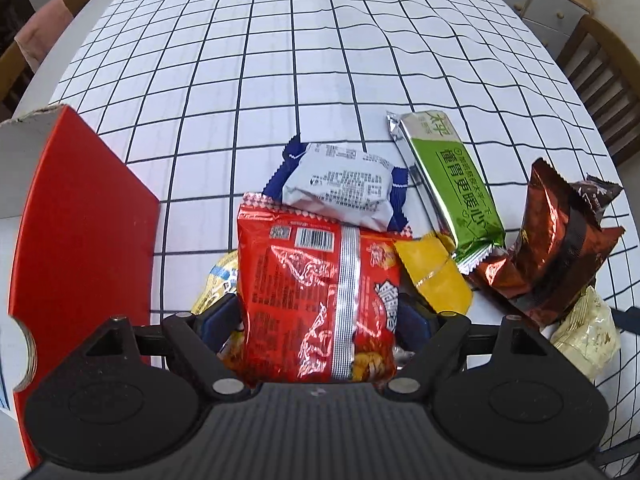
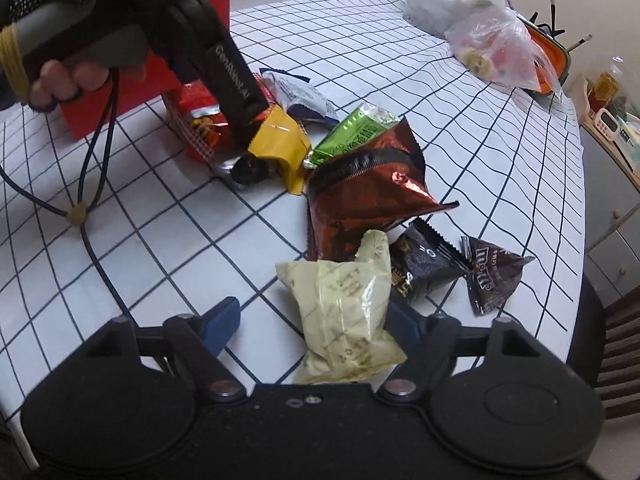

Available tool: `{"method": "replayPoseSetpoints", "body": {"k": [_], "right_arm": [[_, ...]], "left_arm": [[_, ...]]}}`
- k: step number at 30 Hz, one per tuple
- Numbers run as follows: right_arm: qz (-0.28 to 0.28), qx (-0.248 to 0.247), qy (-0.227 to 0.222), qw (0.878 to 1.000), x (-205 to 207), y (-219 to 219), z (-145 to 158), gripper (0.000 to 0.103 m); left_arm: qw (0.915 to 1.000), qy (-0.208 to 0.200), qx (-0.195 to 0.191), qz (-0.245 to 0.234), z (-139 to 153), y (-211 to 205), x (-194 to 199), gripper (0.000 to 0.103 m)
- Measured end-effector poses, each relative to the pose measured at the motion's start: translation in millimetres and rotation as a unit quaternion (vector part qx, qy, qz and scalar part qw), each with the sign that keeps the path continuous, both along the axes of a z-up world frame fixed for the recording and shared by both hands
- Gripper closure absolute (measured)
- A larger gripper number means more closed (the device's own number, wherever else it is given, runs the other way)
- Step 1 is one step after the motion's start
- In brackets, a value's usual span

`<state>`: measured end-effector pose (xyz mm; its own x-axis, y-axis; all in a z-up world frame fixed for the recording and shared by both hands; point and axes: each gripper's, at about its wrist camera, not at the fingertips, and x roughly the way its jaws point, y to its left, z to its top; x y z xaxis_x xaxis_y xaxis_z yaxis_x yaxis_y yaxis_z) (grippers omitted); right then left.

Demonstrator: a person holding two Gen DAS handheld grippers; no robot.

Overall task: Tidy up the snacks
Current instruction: 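Grasp the red chip bag with the left tool while the right tool grasps the cream pastry bag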

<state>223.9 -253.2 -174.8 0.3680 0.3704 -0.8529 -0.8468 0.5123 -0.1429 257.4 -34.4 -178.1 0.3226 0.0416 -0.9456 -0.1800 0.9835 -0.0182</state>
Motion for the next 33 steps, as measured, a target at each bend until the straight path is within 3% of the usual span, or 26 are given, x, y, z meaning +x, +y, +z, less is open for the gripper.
{"method": "replayPoseSetpoints", "body": {"k": [6,10,13,24,33], "right_arm": [[-0.022,0.005,-0.003,1.000,2,-4,1,0.046],[-0.041,0.014,-0.002,0.999,3,-7,4,0.061],[-0.052,0.023,0.002,0.998,2,-8,6,0.066],[-0.106,0.089,0.041,0.990,-10,-18,34,0.069],[-0.125,0.135,0.052,0.981,-30,-7,70,0.069]], "left_arm": [[1.0000,0.000,0.005,0.003,-1,0,4,0.020],[0.9999,-0.004,0.009,0.001,1,-2,0,0.029],[0.9999,-0.007,0.012,0.003,3,-2,-3,0.032],[0.9990,-0.028,-0.011,0.033,21,1,-31,0.033],[0.9968,-0.058,-0.027,0.048,53,13,-72,0.032]]}}
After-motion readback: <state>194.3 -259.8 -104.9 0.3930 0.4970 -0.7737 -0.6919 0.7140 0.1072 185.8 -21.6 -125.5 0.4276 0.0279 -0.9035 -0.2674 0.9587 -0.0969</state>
